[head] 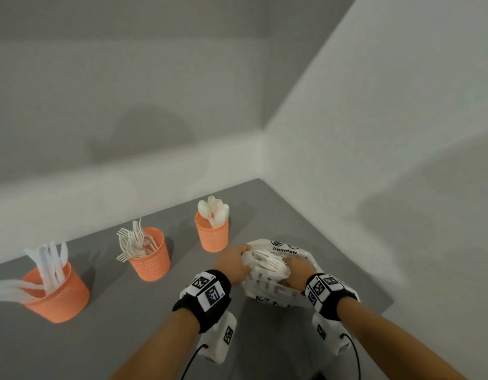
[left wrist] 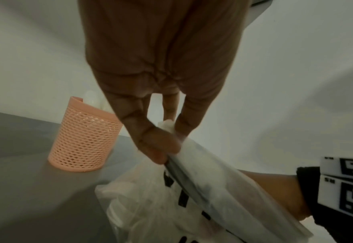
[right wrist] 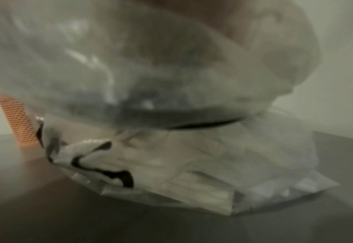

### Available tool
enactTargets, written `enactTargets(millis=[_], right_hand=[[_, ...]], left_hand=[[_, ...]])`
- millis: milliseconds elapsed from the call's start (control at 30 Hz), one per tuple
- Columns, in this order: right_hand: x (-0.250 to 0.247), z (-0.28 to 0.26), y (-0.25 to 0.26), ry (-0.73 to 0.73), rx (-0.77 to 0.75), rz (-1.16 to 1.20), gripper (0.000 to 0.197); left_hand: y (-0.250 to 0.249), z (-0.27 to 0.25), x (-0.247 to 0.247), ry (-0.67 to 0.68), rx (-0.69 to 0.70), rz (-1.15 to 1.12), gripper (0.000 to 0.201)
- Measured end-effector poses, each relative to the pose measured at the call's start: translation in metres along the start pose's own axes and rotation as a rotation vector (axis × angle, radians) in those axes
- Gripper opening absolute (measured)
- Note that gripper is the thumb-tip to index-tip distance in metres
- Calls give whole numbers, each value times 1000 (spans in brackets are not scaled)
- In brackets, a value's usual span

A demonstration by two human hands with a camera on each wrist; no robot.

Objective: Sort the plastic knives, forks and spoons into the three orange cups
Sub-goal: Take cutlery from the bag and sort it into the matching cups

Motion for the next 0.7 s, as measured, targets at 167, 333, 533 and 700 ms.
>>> enactTargets(millis=[167, 333, 533, 700], right_hand=[[-14, -4, -16, -24, 3, 91, 40], [-26, -12, -29, -51, 55, 199, 45], [-23, -16, -39, -31, 141, 332, 26], [-39, -14, -37, -100, 155, 631, 30]], left_hand=[[-23, 8, 1, -38, 74, -52, 53], [-35, 13, 5, -58, 114, -82, 51], [-41, 13, 19, 1, 157, -88, 48], [-25, 12, 19, 101, 32, -312, 54]])
Point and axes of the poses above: each hand's wrist, its own z-axis towards the middle knuckle, its own x-axis out of the palm, y = z × x, the point moved 4 cm from there along z, towards the middle knuckle, and after that the axes turned 15 degrees about -z, right-handed, at the moved point
